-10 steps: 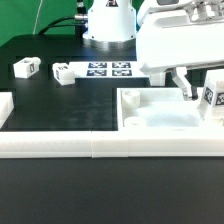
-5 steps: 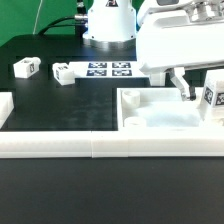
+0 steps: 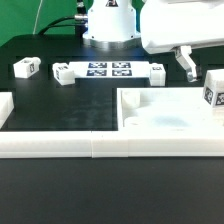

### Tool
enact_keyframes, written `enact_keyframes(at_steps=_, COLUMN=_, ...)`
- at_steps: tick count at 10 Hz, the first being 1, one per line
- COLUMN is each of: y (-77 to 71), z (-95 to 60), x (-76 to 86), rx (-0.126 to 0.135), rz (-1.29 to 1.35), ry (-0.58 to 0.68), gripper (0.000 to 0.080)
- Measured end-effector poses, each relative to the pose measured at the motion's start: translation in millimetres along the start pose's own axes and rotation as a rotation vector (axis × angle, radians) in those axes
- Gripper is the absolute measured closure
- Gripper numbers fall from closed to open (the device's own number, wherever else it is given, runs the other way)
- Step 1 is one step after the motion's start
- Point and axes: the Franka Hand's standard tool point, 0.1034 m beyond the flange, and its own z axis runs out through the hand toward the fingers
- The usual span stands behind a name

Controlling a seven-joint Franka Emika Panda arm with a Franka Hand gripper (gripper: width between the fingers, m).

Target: Assemble one leg

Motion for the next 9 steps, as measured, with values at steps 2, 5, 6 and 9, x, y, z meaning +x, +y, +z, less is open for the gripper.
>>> enact_keyframes(at_steps=2, y=-4.3, z=-0.7, x=-7.7, rx=0.018, rz=0.059, ry=-0.153, gripper=0.015)
enact_keyframes(at_steps=5, y=3.6, z=-4.0, x=-10.7, rx=0.034, rz=0.086, ry=-0.387, gripper=0.015)
enact_keyframes(at_steps=6, y=4.1, z=-3.9, x=-7.2, rx=0.045, rz=0.09, ry=-0.462, gripper=0.015)
enact_keyframes(at_steps=9, y=7.6, z=-0.8, x=-4.8, rx=0.08, rz=0.102, ry=-0.691, gripper=0.015)
